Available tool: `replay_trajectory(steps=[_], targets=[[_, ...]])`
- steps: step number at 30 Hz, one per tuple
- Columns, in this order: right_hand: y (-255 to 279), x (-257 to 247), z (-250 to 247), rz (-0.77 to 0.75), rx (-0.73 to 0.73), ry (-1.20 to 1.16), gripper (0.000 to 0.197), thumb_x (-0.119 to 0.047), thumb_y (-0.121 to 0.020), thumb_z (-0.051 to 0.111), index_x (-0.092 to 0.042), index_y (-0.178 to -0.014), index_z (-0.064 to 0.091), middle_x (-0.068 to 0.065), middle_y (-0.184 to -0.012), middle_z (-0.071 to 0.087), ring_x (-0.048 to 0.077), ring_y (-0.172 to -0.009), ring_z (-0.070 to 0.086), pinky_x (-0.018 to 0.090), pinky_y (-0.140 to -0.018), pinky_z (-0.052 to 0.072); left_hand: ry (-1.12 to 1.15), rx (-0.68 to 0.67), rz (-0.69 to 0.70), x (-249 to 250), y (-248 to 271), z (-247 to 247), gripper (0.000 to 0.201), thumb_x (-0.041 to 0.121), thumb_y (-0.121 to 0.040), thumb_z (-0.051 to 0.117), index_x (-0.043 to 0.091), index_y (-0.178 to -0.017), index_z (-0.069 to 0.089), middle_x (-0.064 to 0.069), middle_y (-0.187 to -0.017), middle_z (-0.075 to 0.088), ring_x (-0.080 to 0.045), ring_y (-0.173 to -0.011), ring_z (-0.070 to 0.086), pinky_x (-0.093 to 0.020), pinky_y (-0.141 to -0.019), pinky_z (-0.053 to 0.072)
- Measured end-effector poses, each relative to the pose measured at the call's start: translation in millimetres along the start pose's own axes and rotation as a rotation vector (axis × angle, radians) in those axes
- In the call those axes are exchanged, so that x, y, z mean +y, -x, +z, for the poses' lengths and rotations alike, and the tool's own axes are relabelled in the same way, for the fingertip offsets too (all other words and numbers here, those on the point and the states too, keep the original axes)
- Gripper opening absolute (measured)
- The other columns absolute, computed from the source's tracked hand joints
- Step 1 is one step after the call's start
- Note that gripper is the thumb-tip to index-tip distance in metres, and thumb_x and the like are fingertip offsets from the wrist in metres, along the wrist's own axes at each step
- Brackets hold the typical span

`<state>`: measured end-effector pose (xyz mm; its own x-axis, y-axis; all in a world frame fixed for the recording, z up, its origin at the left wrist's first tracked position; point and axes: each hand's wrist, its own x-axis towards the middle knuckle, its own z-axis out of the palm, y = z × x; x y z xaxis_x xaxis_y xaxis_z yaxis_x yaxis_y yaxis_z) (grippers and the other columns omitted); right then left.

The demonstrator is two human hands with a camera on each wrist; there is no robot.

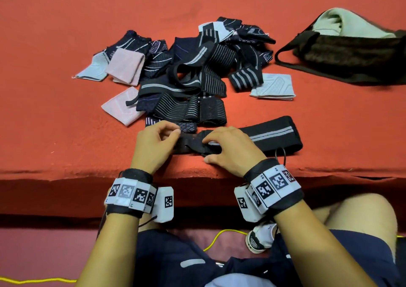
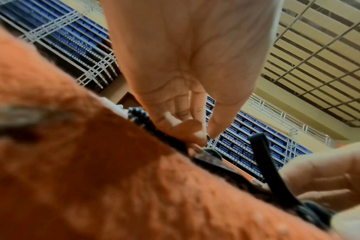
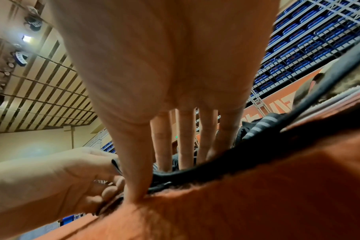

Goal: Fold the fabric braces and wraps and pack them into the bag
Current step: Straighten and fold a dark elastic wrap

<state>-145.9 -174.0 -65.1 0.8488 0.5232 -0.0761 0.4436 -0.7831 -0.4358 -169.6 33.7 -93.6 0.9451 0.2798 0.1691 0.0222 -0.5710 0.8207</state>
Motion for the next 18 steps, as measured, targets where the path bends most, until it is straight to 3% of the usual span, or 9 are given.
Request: replay_trajectory(steps=[3, 5, 7, 10, 16, 18], targets=[[-1, -1, 0, 0.002, 0.029, -0.025, 0.041, -0.037, -0.081, 0.078, -0.026, -0.119, 0.068, -0.002, -0.122, 0.065, 0.022, -0.117, 0.055, 0.035, -0.096, 0.045, -0.063, -0.017, -0.043, -4, 0, -5, 0.002, 0.022, -0.089, 0.069, 0.022, -0.089, 0.071, 0.0, -0.072, 0.07, -0.017, -0.062, 0.068, -0.038, -0.068, 0.06], [-1, -3, -1, 0.0, 0.039, -0.008, 0.039, -0.035, -0.082, 0.078, -0.026, -0.119, 0.069, -0.002, -0.12, 0.068, 0.021, -0.115, 0.058, 0.032, -0.093, 0.044, -0.136, -0.063, -0.015, -1, 1, -4, 0.009, 0.026, -0.089, 0.07, 0.021, -0.096, 0.07, 0.002, -0.075, 0.069, -0.015, -0.064, 0.065, -0.034, -0.071, 0.058], [-2, -5, -1, 0.002, 0.043, -0.013, 0.037, -0.035, -0.083, 0.077, -0.028, -0.119, 0.069, -0.002, -0.118, 0.07, 0.021, -0.113, 0.06, 0.031, -0.091, 0.044, -0.212, -0.09, 0.025, 1, 1, -3, 0.017, 0.029, -0.088, 0.071, 0.021, -0.103, 0.069, 0.004, -0.084, 0.067, -0.011, -0.067, 0.061, -0.03, -0.074, 0.054], [-2, -8, 1, 0.006, 0.052, -0.056, 0.035, -0.033, -0.082, 0.078, -0.029, -0.116, 0.07, -0.003, -0.114, 0.071, 0.02, -0.11, 0.061, 0.031, -0.091, 0.045, -0.264, -0.107, 0.051, 3, 1, -2, 0.026, 0.029, -0.085, 0.073, 0.022, -0.109, 0.066, 0.001, -0.103, 0.057, -0.009, -0.069, 0.063, -0.033, -0.08, 0.054], [-4, -4, 10, 0.032, 0.134, -0.094, 0.018, -0.019, -0.091, 0.066, -0.019, -0.106, 0.074, 0.0, -0.113, 0.066, 0.024, -0.107, 0.061, 0.037, -0.095, 0.049, -0.27, -0.194, 0.073, 4, 11, 2, 0.056, 0.027, -0.076, 0.078, 0.027, -0.126, 0.056, 0.002, -0.118, 0.042, -0.016, -0.098, 0.056, -0.037, -0.093, 0.051], [-4, -3, 13, 0.058, 0.141, -0.078, 0.02, -0.015, -0.092, 0.063, -0.018, -0.106, 0.076, 0.002, -0.116, 0.066, 0.024, -0.109, 0.061, 0.036, -0.097, 0.048, -0.204, -0.178, 0.061, 5, 12, 2, 0.056, 0.023, -0.076, 0.08, 0.028, -0.126, 0.055, 0.001, -0.12, 0.043, -0.016, -0.1, 0.057, -0.034, -0.091, 0.052]])
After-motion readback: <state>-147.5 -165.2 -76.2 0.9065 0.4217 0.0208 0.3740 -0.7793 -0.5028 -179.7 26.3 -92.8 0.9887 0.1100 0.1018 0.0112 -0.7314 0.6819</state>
